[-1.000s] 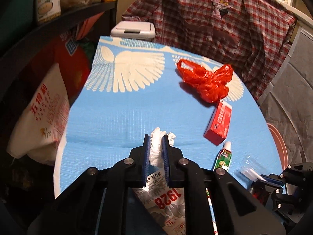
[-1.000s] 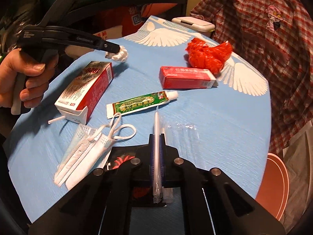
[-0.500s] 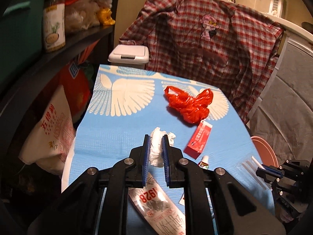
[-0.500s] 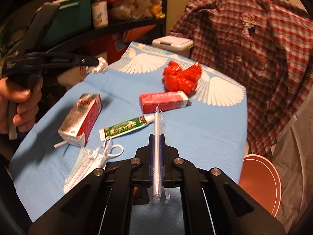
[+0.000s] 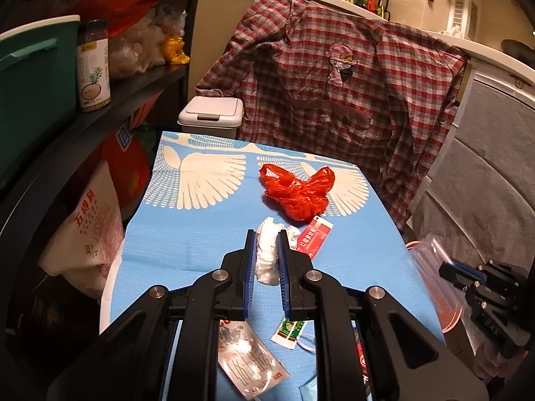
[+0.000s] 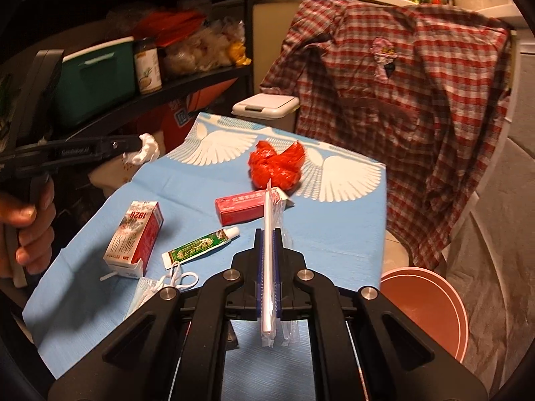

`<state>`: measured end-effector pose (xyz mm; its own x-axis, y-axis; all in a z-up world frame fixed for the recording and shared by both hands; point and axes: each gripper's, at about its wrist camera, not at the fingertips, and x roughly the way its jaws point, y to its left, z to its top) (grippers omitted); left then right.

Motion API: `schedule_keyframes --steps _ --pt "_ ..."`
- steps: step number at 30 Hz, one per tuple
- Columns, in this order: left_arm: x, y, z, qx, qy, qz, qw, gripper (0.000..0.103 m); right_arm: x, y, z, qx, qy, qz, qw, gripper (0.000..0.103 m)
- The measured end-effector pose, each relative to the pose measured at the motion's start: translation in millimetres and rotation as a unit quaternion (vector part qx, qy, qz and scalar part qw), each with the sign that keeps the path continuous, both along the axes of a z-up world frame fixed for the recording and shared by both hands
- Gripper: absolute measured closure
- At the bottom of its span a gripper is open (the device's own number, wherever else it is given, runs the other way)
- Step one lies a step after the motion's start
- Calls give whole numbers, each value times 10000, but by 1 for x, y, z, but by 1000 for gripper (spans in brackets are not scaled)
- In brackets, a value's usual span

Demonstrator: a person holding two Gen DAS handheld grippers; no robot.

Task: Collect trash
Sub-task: 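Carry the tissue and clear wrapper over the pink bin with both tools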

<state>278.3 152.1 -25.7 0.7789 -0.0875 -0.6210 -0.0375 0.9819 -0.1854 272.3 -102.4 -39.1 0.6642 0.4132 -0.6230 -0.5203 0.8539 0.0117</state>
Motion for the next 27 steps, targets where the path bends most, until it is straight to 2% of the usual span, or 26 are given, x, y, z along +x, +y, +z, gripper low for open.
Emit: schedule_keyframes --steps 27 --pt "-20 -51 20 92 -292 -201 9993 90 -6 -69 31 405 -291 -1161 9920 98"
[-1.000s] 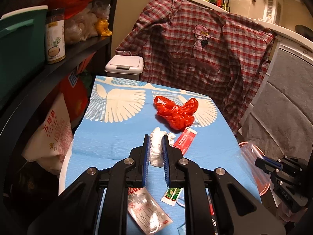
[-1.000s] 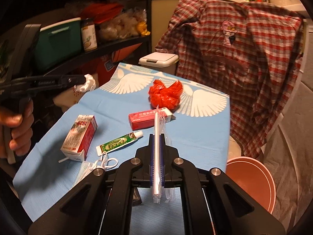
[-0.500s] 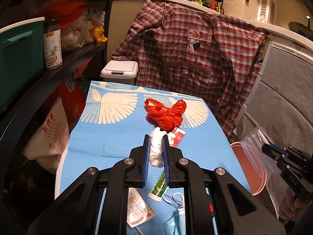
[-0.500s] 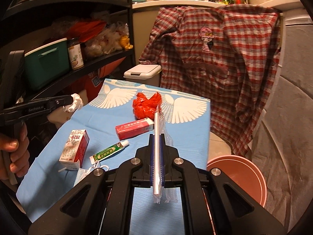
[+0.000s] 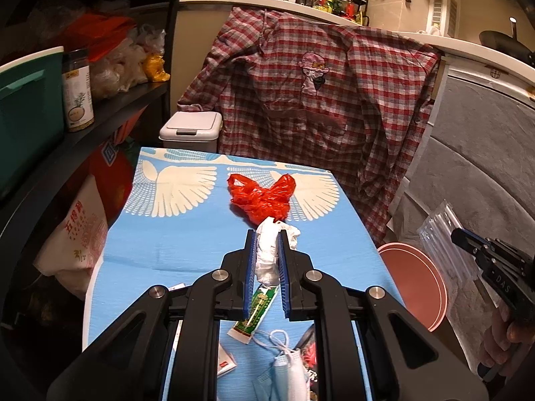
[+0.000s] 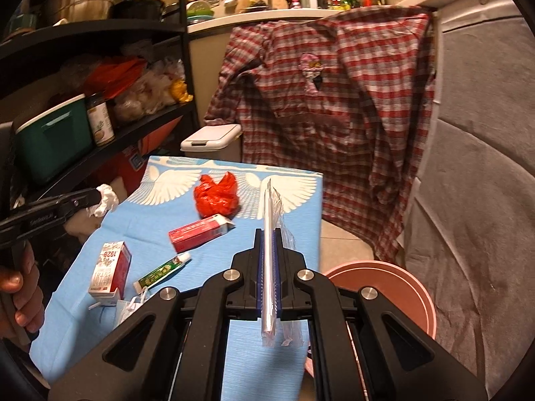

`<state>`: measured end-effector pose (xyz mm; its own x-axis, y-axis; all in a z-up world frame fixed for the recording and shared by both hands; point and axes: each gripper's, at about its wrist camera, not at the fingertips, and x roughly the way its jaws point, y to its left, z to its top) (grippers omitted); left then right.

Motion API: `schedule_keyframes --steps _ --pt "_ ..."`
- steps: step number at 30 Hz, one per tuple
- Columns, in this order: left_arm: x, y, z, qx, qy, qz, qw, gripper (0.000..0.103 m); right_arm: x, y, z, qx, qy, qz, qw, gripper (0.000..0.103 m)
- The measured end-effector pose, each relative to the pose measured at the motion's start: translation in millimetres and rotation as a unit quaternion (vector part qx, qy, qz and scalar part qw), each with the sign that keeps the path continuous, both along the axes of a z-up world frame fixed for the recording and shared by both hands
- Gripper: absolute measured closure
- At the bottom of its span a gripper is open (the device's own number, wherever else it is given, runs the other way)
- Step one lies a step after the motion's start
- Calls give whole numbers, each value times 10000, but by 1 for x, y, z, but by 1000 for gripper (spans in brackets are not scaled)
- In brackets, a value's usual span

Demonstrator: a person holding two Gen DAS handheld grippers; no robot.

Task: Collect trash
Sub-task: 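Carry the tissue and clear wrapper over the pink bin with both tools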

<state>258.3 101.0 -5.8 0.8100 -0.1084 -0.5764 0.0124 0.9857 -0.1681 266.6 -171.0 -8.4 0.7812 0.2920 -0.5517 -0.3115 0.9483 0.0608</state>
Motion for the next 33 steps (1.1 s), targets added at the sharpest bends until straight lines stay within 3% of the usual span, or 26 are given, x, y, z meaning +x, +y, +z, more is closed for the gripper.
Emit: schedule_keyframes --steps 16,33 --pt "2 -38 3 73 -47 -281 9996 90 3 -41 10 263 -80 -449 9986 98" --pt "11 -72 2 94 -62 -523 9986 90 5 -65 12 233 -137 -647 9975 98"
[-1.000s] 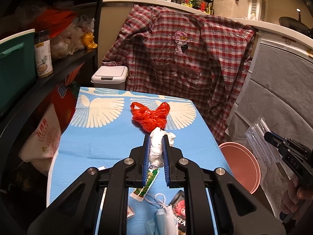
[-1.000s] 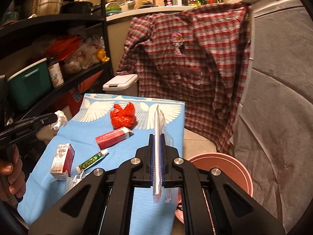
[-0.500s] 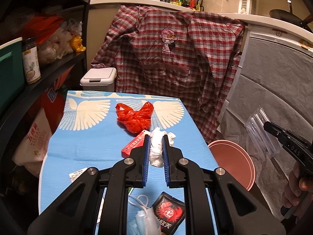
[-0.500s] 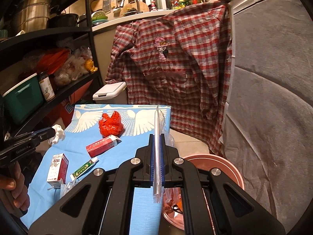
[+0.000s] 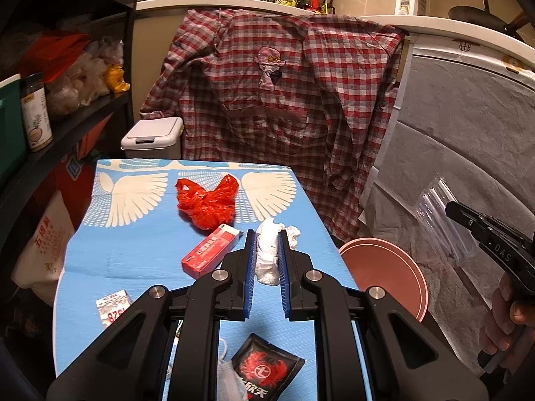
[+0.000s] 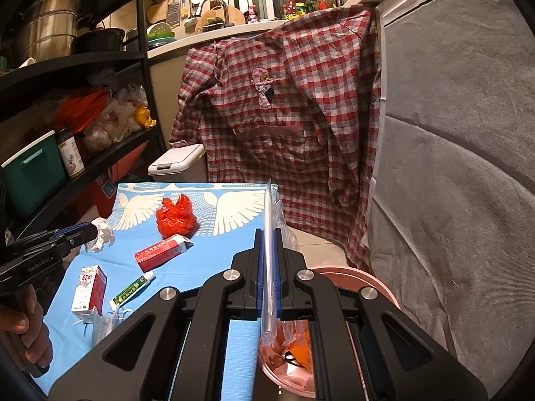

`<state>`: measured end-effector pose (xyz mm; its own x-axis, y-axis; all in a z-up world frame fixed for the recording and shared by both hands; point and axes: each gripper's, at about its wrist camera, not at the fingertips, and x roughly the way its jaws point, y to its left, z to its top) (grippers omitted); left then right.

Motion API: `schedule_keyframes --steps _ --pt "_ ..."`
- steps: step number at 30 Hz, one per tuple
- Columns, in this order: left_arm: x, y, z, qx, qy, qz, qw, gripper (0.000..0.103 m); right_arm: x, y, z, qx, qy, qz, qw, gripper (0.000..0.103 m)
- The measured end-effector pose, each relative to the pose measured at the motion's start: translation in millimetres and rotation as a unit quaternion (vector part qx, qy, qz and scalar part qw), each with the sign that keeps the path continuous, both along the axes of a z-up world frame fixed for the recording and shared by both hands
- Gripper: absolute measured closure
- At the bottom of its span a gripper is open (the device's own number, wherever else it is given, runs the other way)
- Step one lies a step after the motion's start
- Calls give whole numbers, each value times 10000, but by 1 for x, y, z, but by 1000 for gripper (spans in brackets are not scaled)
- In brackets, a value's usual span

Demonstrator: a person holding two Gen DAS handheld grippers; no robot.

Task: Collect trash
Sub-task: 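Carry the tissue and clear wrapper over the pink bin with both tools, then open the left tool over the bin while the right tool releases the wrapper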

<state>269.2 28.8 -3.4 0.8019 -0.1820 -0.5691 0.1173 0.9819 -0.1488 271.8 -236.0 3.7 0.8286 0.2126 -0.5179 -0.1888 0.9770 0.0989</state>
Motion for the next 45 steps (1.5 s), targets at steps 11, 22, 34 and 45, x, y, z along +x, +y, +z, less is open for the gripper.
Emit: schedule_keyframes --steps 11,22,34,45 --pt "10 -33 -5 -34 43 -285 9996 90 5 -22 -7 -53 120 -145 9998 98" --pt "22 -67 -15 -112 114 -562 9983 90 9 -44 -13 -75 223 -288 9993 98" --pt "31 -115 -22 -137 227 -973 9949 90 12 -55 -17 -139 306 -398 9986 98" --pt "41 -147 -32 -167 394 -1204 9918 90 15 -63 -21 -163 385 -451 9981 98"
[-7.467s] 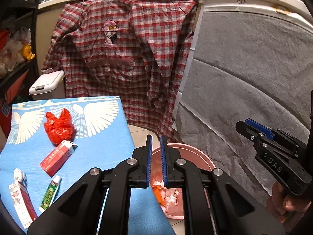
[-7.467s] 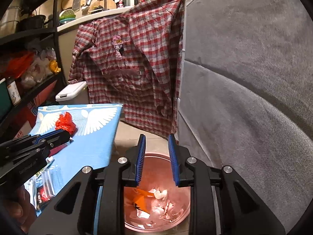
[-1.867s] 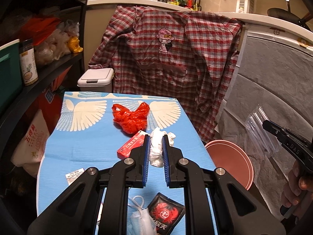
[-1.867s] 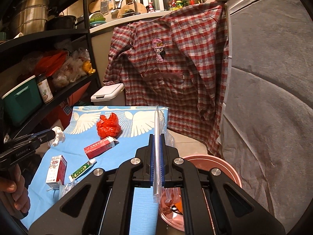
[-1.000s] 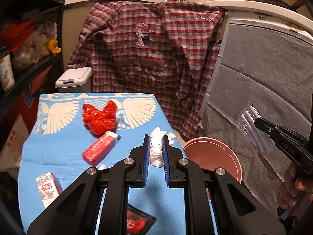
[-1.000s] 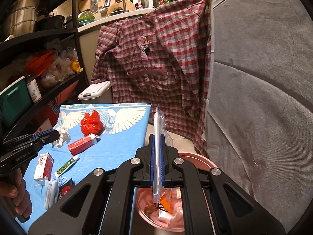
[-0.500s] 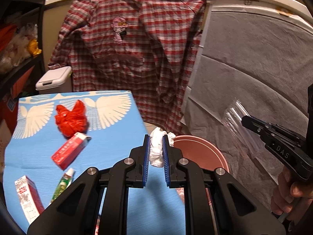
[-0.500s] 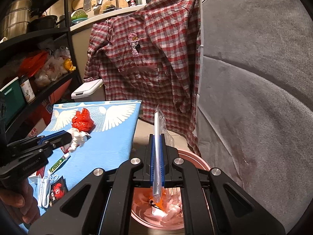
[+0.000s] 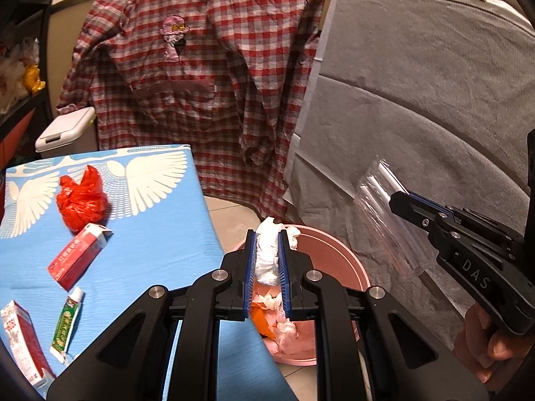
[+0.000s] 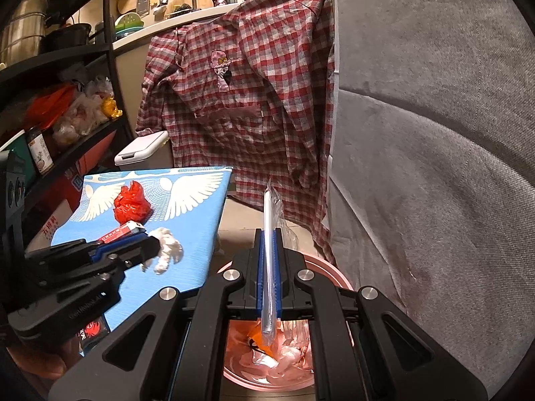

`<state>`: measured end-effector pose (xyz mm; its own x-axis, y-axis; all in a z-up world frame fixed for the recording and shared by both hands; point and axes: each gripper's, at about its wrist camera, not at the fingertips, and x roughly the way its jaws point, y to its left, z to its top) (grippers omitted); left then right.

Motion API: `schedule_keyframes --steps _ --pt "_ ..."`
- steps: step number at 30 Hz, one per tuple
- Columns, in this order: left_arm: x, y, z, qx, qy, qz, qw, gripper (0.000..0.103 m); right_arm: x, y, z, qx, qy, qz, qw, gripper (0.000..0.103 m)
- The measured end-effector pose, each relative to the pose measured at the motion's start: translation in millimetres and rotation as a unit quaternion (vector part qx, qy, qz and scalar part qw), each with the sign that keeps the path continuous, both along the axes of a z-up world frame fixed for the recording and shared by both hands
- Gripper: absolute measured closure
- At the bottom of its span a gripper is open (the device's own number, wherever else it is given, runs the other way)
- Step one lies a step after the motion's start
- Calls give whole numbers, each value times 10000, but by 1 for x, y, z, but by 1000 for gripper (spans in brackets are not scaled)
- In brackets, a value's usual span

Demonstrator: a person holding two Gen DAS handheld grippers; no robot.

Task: Collect trash
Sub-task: 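Open the left tool over the bin while the right tool releases the wrapper, then move both tools back over the table toward the mask and black packet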

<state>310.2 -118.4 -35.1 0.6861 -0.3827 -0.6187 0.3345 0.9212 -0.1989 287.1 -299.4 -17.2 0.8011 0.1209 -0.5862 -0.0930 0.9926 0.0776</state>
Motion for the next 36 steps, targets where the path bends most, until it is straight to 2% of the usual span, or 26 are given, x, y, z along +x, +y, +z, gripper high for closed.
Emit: schedule_keyframes --steps 6,8,10,11,23,33,35,36 --pt "3 -8 -2 -36 80 -66 9999 89 2 -2 -1 -4 18 -46 10000 94" --pt "4 -10 -3 -33 102 -73 9999 82 4 -4 -2 -33 42 -106 9999 86" --pt "4 -12 -3 -34 101 -66 9999 81 5 -8 -2 -24 41 -153 9999 72" --pt "4 -11 -3 -43 103 -65 9999 81 5 -9 -2 -11 47 -168 9998 71" --pt "-5 8 11 -116 -70 40 9999 81 -1 7 6 -4 -58 -42 10000 70" --pt "-21 88 44 -215 -412 570 9973 81 -13 51 17 185 -179 372 9990 70" --pt "-24 107 49 -182 -481 696 9962 81 -16 63 17 271 -153 534 9981 72" --pt "-26 116 51 -163 -509 759 9957 81 -17 69 16 288 -143 611 9976 76"
